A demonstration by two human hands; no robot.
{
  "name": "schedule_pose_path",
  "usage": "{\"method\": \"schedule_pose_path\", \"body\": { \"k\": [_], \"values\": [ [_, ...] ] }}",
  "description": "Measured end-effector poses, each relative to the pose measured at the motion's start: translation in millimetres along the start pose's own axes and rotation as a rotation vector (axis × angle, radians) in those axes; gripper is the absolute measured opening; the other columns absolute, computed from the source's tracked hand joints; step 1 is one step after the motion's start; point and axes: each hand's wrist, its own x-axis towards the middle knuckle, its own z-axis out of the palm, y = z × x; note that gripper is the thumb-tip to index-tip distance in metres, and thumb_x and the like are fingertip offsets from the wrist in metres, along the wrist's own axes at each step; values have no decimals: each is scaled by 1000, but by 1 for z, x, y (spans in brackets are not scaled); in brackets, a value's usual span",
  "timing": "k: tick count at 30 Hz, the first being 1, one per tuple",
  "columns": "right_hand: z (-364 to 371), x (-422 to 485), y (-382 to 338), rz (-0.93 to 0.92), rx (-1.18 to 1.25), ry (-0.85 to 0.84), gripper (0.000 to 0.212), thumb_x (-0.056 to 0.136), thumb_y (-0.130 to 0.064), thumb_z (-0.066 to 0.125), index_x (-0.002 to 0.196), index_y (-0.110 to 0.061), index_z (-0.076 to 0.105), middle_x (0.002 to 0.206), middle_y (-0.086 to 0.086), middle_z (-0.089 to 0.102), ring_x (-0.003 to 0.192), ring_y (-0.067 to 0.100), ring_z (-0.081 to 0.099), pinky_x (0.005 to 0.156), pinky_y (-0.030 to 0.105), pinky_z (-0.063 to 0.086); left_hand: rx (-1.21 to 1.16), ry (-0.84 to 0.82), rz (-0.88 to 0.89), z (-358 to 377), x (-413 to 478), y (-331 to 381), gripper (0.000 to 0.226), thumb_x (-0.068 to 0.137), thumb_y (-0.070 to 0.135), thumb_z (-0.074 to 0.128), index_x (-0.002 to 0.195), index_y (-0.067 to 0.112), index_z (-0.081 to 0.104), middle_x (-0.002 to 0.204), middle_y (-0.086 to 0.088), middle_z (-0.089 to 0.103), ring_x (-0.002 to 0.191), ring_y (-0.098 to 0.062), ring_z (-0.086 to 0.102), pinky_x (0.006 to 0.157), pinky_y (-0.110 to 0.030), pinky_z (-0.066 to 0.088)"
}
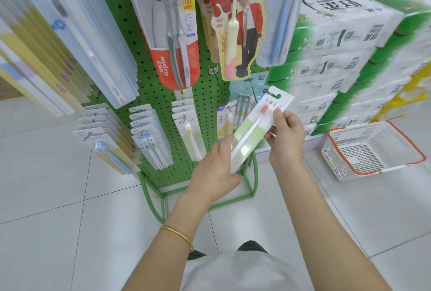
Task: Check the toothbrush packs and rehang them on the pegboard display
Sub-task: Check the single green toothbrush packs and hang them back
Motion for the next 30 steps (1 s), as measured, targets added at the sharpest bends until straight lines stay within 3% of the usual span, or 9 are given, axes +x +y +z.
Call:
{"method": "schedule_pose_path", "body": {
  "k": [3, 5, 7, 11, 13, 15, 19, 26, 30],
  "values": [
    [-2, -2, 4, 72, 141, -90, 21, 98, -34, 47, 91, -17, 58, 86, 2, 62, 54, 9, 48, 51, 20, 41, -338, -91, -40, -10, -3, 1, 70, 81, 12, 58, 140, 37, 28, 128, 10, 47, 110, -20, 52, 91, -34, 47],
    [-2, -3, 7, 134, 188, -165, 26, 99, -36, 43, 97, -13, 55, 96, 8, 67, 60, 13, 52, 54, 23, 45, -494, -165, -27, -17, -7, 3, 57, 80, 15, 54, 120, 52, 40, 114, 9, 57, 103, -20, 57, 89, -35, 48],
    [-1, -4, 10, 155, 192, -232, 18, 100, -27, 44, 93, -11, 50, 86, 10, 70, 51, 9, 49, 46, 19, 43, -613, -205, -26, -17, -8, 3, 48, 74, 23, 49, 106, 58, 42, 116, 1, 60, 106, -19, 60, 92, -36, 48],
    [-2, -7, 13, 118, 185, -259, 17, 97, -15, 49, 80, -11, 50, 56, 1, 51, 38, 5, 37, 38, 17, 31, -615, -225, -73, -13, -7, -4, 17, 87, 30, 51, 103, 33, 54, 113, -7, 65, 99, -22, 62, 82, -32, 46],
    [-1, -9, 13, 101, 168, -284, 18, 95, -11, 51, 77, -10, 52, 48, -2, 47, 35, 5, 32, 38, 19, 26, -515, -214, -103, -11, -6, -10, 18, 97, 25, 50, 113, 21, 58, 114, 0, 65, 98, -18, 60, 76, -25, 44],
    [2, -11, 12, 78, 132, -321, 18, 94, -10, 54, 76, -10, 53, 47, 0, 48, 34, 6, 31, 39, 21, 24, -518, -168, -156, -10, -4, -13, 17, 98, 25, 50, 112, 21, 59, 107, 5, 63, 89, -12, 57, 70, -21, 44],
    [8, -15, 9, 21, -3, -420, 16, 92, -8, 56, 76, -10, 55, 45, -1, 50, 34, 8, 34, 37, 19, 25, -557, 36, -161, -15, 2, -10, 11, 96, 33, 53, 95, 23, 58, 90, 4, 64, 81, -15, 58, 70, -28, 45],
    [9, -24, 13, -8, -221, -623, 15, 87, -3, 62, 74, -9, 61, 51, -1, 57, 36, 9, 38, 37, 18, 31, -635, 499, -60, -45, 16, -2, 3, 92, 31, 60, 92, 34, 60, 92, 3, 60, 72, -11, 53, 64, -23, 44],
    [8, -23, 21, -32, -308, -698, 19, 82, -3, 69, 68, -12, 59, 55, 0, 51, 45, 10, 40, 45, 20, 34, -719, 545, -92, -54, 14, -5, 17, 91, 17, 62, 84, 32, 61, 80, 11, 59, 64, -1, 46, 60, -14, 39]
  ]
}}
